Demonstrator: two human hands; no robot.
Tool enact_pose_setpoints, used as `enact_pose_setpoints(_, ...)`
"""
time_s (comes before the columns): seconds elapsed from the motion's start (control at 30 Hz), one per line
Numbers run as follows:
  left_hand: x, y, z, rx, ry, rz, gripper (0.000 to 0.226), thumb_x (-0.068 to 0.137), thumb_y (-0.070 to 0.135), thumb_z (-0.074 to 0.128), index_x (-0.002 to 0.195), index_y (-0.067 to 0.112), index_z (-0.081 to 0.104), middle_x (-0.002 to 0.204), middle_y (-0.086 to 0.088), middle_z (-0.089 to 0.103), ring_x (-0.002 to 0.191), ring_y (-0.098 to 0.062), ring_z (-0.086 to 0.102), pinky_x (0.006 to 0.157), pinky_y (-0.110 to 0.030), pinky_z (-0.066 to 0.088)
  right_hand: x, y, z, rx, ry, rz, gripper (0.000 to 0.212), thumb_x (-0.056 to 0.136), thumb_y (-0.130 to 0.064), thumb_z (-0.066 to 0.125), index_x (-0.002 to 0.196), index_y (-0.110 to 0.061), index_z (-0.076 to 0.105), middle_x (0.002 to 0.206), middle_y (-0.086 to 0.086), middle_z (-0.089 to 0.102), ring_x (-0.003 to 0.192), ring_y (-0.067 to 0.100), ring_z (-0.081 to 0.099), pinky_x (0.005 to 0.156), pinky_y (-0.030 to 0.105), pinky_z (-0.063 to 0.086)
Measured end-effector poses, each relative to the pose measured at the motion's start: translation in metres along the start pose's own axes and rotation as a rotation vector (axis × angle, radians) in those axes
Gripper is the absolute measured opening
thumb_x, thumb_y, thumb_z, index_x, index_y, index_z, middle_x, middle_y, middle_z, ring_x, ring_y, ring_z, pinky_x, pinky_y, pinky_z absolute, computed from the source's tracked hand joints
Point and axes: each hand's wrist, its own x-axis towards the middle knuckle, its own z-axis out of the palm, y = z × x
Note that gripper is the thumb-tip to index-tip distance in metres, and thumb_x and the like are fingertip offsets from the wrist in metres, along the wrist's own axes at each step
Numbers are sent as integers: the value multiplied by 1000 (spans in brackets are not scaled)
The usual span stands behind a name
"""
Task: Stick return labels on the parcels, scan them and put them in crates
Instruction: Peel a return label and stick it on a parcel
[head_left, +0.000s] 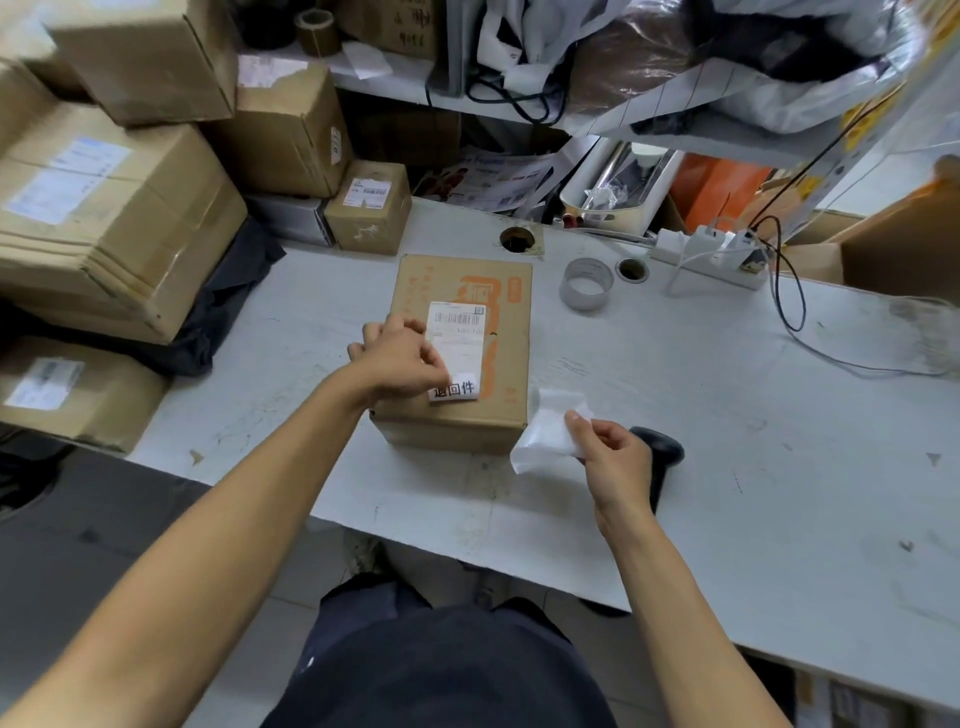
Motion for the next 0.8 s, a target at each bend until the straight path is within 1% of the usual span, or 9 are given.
enact_pose_setpoints(0.1, 4, 1, -1, 139, 57, 36, 18, 80, 39, 78, 94, 30, 73, 138, 3, 34, 127, -25, 27, 95, -36, 23, 5, 9, -4, -161, 131, -18, 19, 88, -32, 77, 88, -14, 70, 88, -4, 69, 82, 9, 63, 70, 22, 46)
enact_pose_setpoints(0.2, 4, -9, 0, 102, 93, 81, 55, 77, 43, 81, 127, 37, 58, 144, -1, 32, 134, -27, 26, 104, -39, 26, 12, 22, -1, -414, 97, -20, 17, 91, -25, 71, 85, -10, 68, 86, 0, 66, 80, 13, 62, 61, 18, 44)
enact_pose_setpoints(0.27, 3, -19, 3, -2, 155, 51, 81, 77, 49, 81, 147, 35, 41, 151, -2, 26, 139, -28, 24, 112, -43, 25, 18, 27, 4, -586, 60, 19, 21, 90, -31, 71, 97, -12, 65, 100, 5, 69, 90, 19, 62, 72, 26, 48)
enact_pose_setpoints(0.33, 4, -31, 10, -227, 175, -62, 90, 82, 50, 76, 155, 34, 27, 157, -3, 22, 142, -29, 26, 116, -48, 27, 20, 24, 9, -738, 73, 26, 49, 88, -42, 71, 124, -11, 58, 126, 12, 62, 113, 27, 56, 93, 35, 48)
enact_pose_setpoints(0.4, 7, -43, 13, -580, 49, -153, 79, 91, 47, 69, 155, 36, 25, 157, -2, 36, 135, -28, 45, 111, -52, 41, 17, 12, 24, -778, 186, -76, 66, 91, -47, 65, 144, -11, 45, 149, 14, 43, 138, 33, 37, 111, 44, 36)
enact_pose_setpoints(0.47, 9, -54, 16, -807, -127, -210, 58, 94, 48, 63, 146, 44, 37, 138, 1, 60, 113, -24, 63, 94, -53, 54, 11, -5, 45, -765, 170, -199, 63, 97, -47, 57, 150, -16, 41, 158, 8, 35, 147, 29, 28, 119, 46, 25)
enact_pose_setpoints(0.6, 12, -70, 18, -821, -229, -126, 70, 77, 55, 75, 137, 55, 40, 121, 10, 67, 104, -24, 67, 83, -62, 57, 5, -29, 90, -407, -140, -73, 49, 99, -48, 52, 144, -30, 50, 138, -7, 58, 129, 19, 54, 106, 38, 45)
enact_pose_setpoints(0.7, 13, -73, 13, -843, -234, -96, 74, 80, 45, 82, 142, 50, 41, 120, 9, 67, 103, -23, 68, 79, -59, 60, -2, -36, 102, -338, -98, -99, 34, 95, -40, 61, 128, -35, 58, 115, -14, 64, 108, 13, 62, 92, 30, 50)
enact_pose_setpoints(0.8, 15, -72, 4, -842, -243, -32, 76, 78, 43, 84, 143, 49, 44, 118, 8, 70, 100, -22, 70, 70, -49, 62, -9, -38, 98, -309, -44, -145, 31, 91, -35, 66, 122, -35, 62, 110, -18, 69, 103, 7, 65, 95, 36, 55)
